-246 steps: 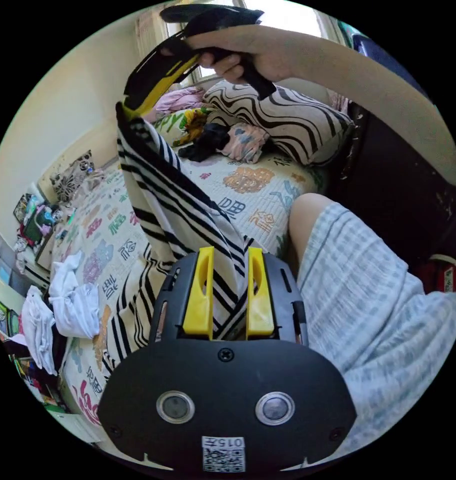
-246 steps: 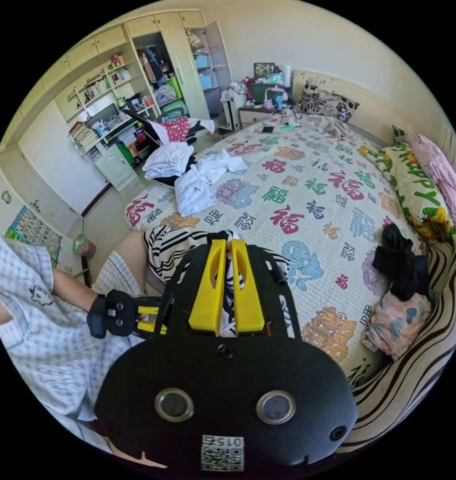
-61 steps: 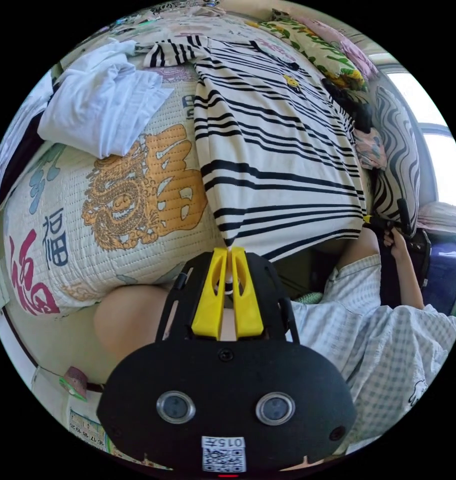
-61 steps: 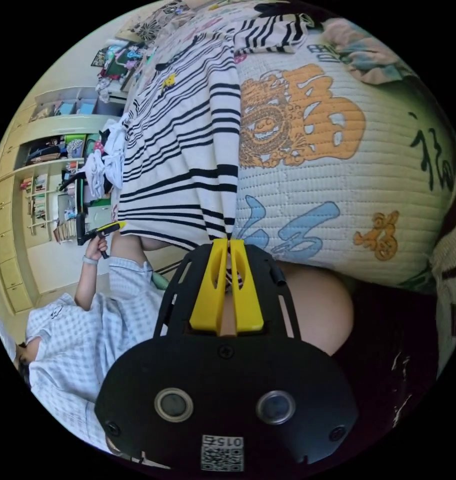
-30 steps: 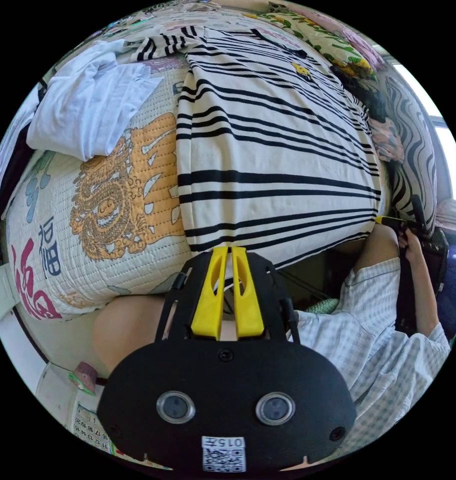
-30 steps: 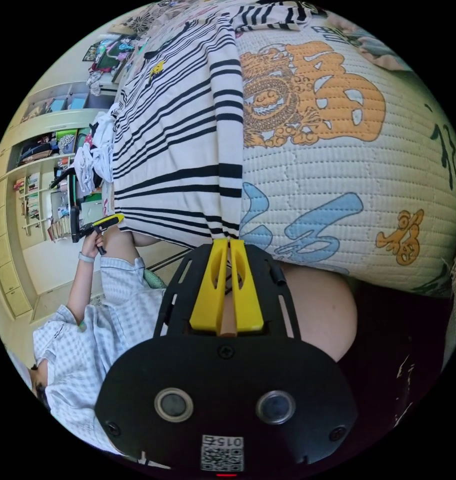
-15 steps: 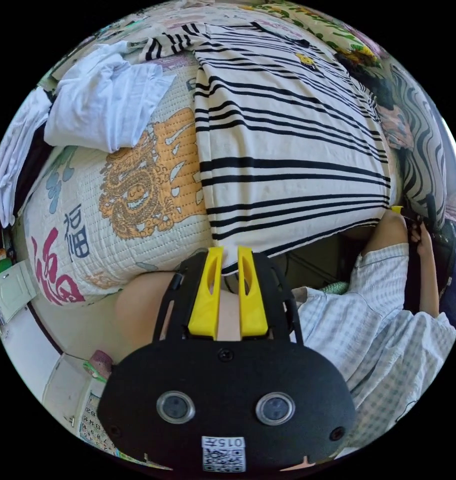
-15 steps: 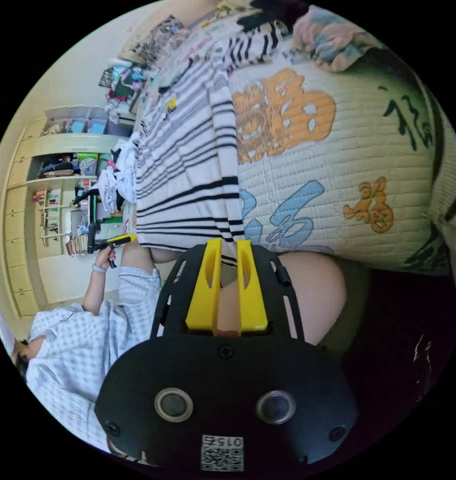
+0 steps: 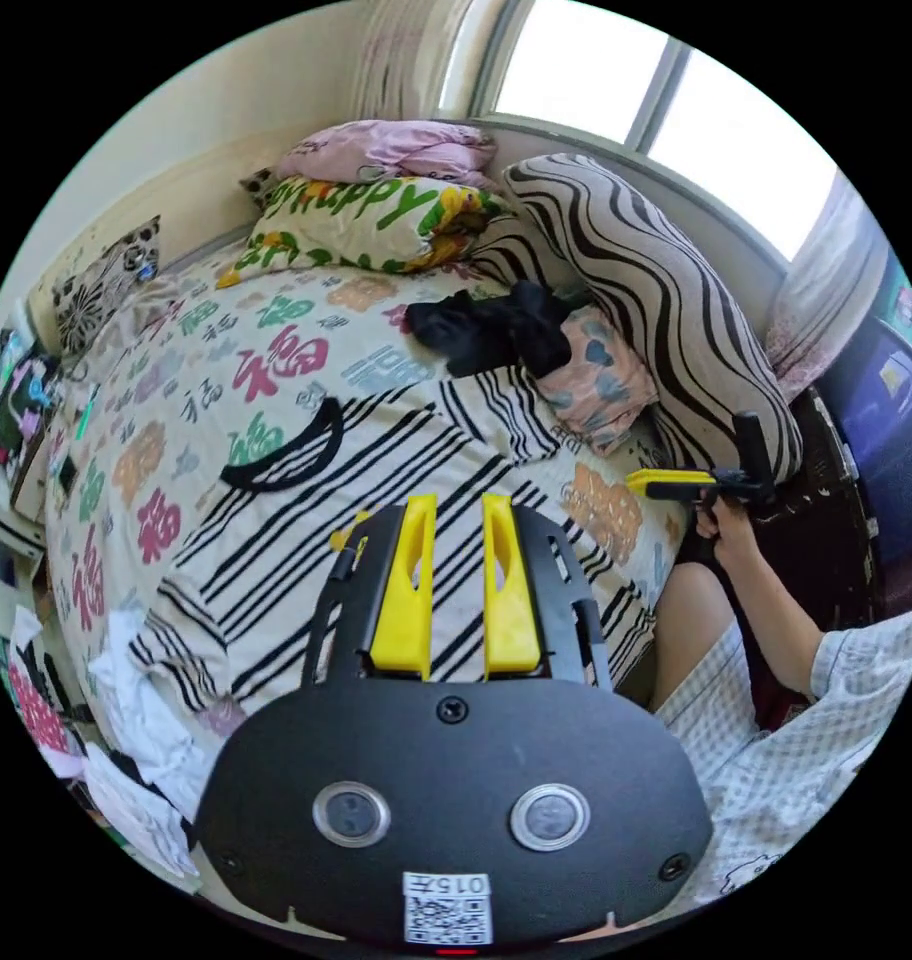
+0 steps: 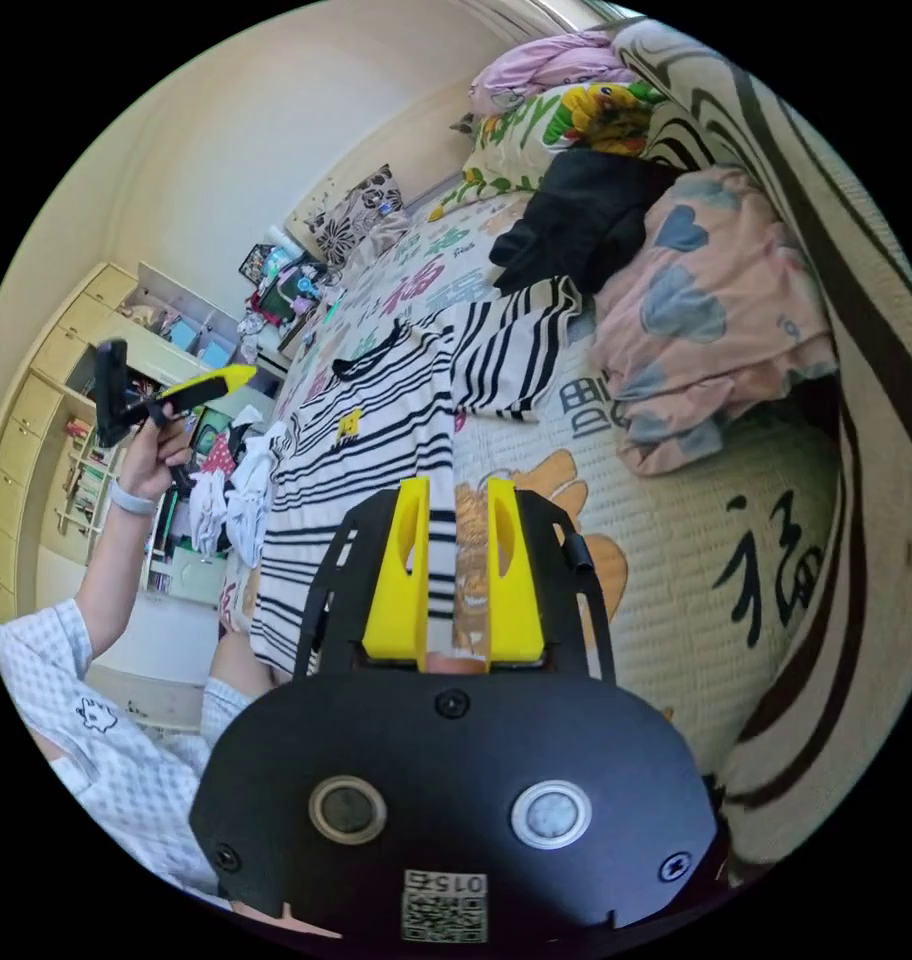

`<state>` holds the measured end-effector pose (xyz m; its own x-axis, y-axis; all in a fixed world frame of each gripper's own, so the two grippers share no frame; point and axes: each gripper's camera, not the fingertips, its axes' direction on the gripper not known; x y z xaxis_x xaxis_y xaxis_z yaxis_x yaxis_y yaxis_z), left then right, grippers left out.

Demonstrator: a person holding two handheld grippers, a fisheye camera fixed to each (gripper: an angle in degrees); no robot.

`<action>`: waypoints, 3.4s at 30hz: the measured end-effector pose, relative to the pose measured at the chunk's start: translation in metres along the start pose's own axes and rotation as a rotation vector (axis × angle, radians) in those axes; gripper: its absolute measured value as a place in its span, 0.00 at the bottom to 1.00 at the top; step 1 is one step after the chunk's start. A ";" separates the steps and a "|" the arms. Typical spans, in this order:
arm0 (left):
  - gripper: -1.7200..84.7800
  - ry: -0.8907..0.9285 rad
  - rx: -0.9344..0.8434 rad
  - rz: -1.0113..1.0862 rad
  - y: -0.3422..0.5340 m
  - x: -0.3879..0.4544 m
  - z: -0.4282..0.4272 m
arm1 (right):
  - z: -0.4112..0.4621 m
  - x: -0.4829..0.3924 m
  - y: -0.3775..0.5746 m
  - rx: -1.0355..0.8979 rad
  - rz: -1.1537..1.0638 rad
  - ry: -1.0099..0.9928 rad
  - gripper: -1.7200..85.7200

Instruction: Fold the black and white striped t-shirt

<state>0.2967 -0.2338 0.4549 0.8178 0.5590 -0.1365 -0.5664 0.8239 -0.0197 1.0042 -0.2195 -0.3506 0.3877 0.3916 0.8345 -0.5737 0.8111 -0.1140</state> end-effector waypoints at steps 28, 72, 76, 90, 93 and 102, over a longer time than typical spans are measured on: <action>0.01 0.036 -0.121 0.043 -0.218 0.061 0.252 | 0.049 0.026 -0.094 -0.022 0.080 -0.021 0.03; 0.10 0.342 0.112 -0.272 -0.014 -0.234 0.101 | 0.228 -0.146 -0.130 -0.192 -0.493 0.014 0.08; 0.08 0.273 -0.049 -0.255 -0.027 -0.227 0.140 | 0.278 -0.133 -0.143 -0.317 -0.473 0.037 0.04; 0.12 0.250 0.040 -0.230 -0.090 -0.237 0.133 | 0.322 -0.040 -0.175 -0.181 -0.230 0.008 0.14; 0.08 0.250 -0.029 -0.254 -0.100 -0.235 0.156 | 0.360 -0.037 -0.185 -0.279 -0.260 0.106 0.10; 0.08 0.252 0.028 -0.268 -0.071 -0.244 0.135 | 0.379 0.021 -0.179 -0.160 -0.139 -0.071 0.07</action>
<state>0.1509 -0.4159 0.6232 0.8840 0.2856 -0.3702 -0.3299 0.9420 -0.0612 0.8413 -0.5210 -0.1081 0.4000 0.2438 0.8835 -0.3940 0.9161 -0.0744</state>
